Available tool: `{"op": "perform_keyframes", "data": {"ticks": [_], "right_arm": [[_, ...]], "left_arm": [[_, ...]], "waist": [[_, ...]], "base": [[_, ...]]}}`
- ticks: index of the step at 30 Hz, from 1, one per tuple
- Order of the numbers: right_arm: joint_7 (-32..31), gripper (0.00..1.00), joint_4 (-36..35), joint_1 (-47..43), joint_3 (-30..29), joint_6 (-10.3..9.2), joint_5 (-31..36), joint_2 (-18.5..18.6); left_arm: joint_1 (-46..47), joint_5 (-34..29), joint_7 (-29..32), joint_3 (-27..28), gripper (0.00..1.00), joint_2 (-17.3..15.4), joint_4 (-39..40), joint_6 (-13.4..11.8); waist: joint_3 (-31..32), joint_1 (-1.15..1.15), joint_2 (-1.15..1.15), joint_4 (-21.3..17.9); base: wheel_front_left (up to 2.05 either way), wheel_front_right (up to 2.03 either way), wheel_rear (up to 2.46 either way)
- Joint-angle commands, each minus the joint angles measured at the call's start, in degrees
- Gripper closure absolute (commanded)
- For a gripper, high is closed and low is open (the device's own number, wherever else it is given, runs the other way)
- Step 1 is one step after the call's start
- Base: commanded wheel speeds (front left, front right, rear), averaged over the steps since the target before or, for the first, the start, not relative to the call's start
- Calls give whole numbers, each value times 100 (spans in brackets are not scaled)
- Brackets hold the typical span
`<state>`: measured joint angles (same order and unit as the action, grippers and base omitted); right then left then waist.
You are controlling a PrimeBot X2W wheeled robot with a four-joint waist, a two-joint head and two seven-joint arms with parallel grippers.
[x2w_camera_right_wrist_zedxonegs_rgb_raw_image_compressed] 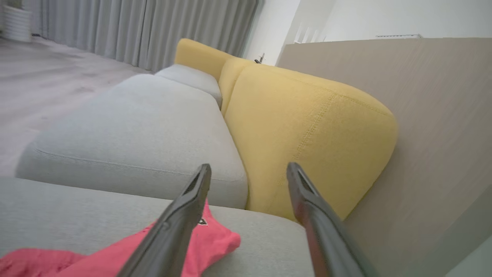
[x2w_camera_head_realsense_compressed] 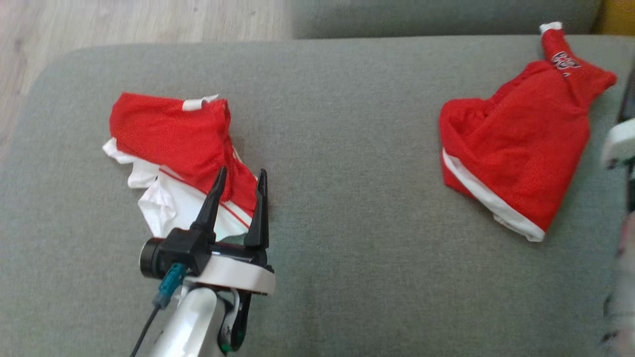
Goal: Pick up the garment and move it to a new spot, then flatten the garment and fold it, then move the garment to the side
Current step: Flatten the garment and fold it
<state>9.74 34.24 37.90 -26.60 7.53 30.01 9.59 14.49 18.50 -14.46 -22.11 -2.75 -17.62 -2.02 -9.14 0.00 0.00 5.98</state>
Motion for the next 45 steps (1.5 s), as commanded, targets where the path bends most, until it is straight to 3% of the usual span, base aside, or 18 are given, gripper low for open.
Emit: {"op": "perform_keyframes", "data": {"ticks": [1,6,13,21,28,40,42,45], "right_arm": [[136,0,-388,-154,164,-4,-173,-204],[318,0,-1024,-1040,606,-4,-938,-608],[343,0,-1475,-2098,1677,-4,-2394,-668],[48,0,-1675,-2092,2182,-4,-2675,-670],[-778,0,-1124,-1380,2304,-4,-2425,-670],[-1604,0,912,-64,1629,-4,-2004,-670],[-1572,100,1244,95,1480,-4,-2012,-670],[-1108,100,1577,310,1591,-4,-2066,-670]], "left_arm": [[23,-47,-54,201,0,-13,150,-13],[-73,-16,-54,253,0,-13,168,-14],[-158,-9,-54,303,0,-13,221,-16],[-34,-47,-54,264,0,-13,228,19],[123,-1,-54,156,0,-13,234,6],[326,82,-54,19,0,-13,273,-38],[337,84,-54,24,0,-13,285,-45],[343,85,-54,13,0,-13,279,-53]], "waist": [[156,0,0,-104],[266,0,0,-126],[199,0,0,-88],[-45,0,0,58],[-380,0,0,379],[-857,0,0,845],[-882,0,0,854],[-883,0,0,859]], "base": [[0,0,0],[0,0,0],[0,0,0],[0,0,0],[0,0,0],[0,0,0],[0,0,0],[0,0,0]]}}
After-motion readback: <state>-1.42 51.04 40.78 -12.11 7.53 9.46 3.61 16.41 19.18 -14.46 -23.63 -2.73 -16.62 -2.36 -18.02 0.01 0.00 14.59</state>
